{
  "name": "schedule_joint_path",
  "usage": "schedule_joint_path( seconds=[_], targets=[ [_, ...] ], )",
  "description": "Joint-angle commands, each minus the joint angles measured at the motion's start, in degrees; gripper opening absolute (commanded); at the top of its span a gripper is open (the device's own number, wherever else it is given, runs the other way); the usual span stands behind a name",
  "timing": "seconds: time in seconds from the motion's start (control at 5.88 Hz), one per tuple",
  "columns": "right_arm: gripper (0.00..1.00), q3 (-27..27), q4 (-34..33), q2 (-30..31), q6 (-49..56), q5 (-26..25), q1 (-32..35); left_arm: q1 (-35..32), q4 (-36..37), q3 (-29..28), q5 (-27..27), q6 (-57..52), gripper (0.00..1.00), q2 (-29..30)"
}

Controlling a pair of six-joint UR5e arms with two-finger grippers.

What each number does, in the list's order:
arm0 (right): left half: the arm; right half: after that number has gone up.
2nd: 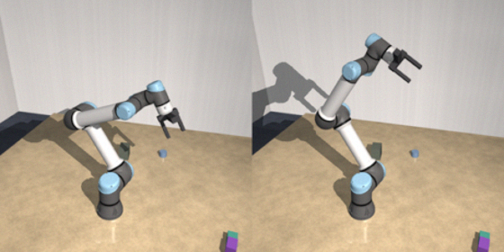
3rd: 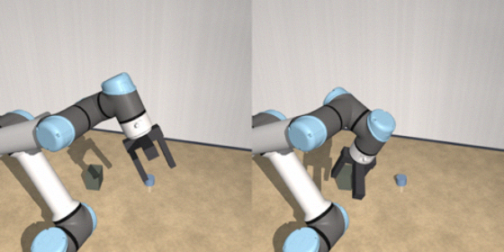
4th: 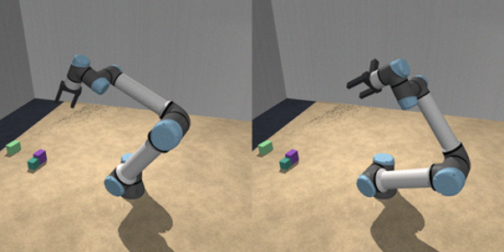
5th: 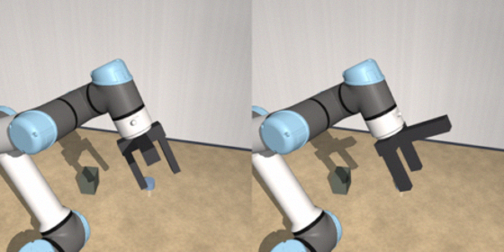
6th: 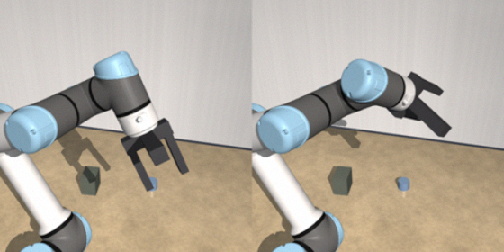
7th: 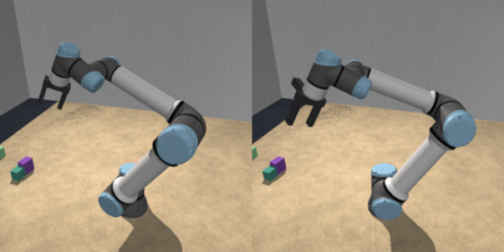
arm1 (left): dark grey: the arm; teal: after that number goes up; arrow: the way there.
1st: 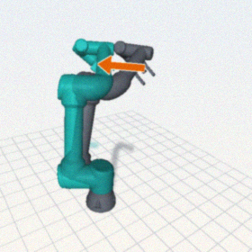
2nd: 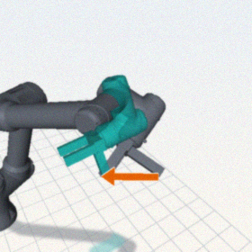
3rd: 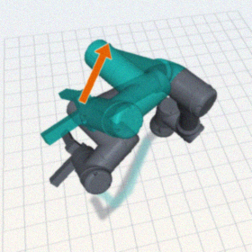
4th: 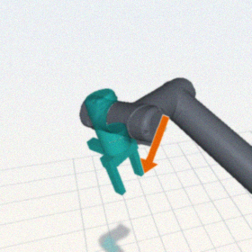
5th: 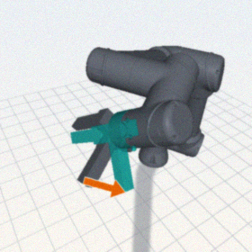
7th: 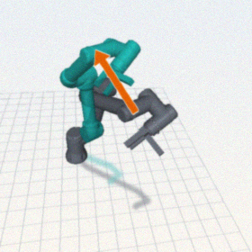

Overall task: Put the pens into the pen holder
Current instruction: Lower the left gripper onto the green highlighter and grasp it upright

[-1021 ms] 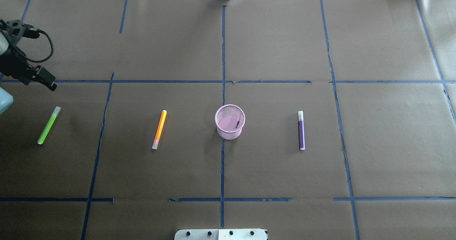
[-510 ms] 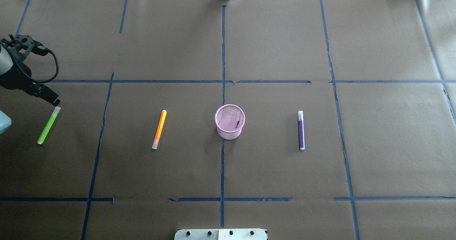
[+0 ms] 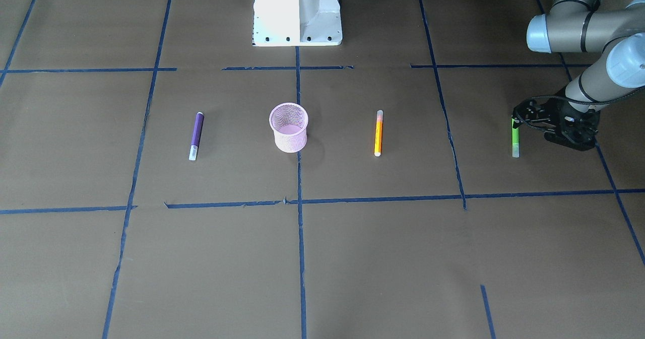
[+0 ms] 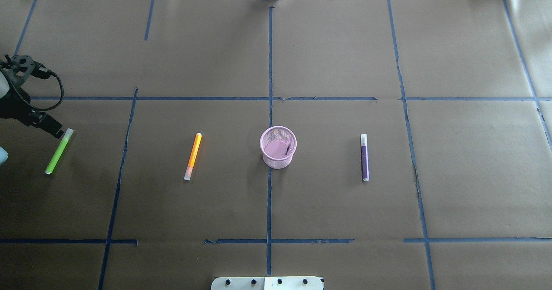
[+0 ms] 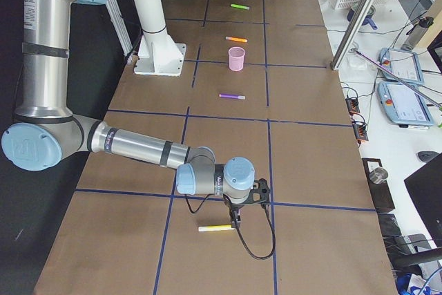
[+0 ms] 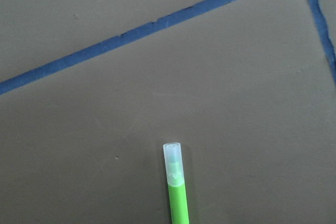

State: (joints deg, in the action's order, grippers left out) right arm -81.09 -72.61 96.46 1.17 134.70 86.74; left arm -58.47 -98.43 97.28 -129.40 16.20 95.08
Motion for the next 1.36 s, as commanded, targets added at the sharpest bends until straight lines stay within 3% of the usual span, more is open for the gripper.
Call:
schedule_joint_path(
  seconds=[0.0,0.17,0.51,1.19],
  targets=[
    [1.00,4.4,2.1,0.9,-0.2,0.2,-0.7,0.1,0.0,-1.8,0.0,0.4,1.00,1.2],
    [1.00,5.1,2.4,1.4,0.1,0.1,-1.0,0.4,-1.1,-4.3,0.1,0.6,1.00,2.3],
    [1.00,11.7,12.2,1.4,-0.6,-0.1,-2.7,1.0,-3.6,-5.7,0.1,1.9,1.00,2.3],
    [1.00,12.3,14.0,1.4,-3.0,-0.1,-5.3,1.2,-3.8,-7.5,0.1,1.8,1.00,2.5]
  ],
)
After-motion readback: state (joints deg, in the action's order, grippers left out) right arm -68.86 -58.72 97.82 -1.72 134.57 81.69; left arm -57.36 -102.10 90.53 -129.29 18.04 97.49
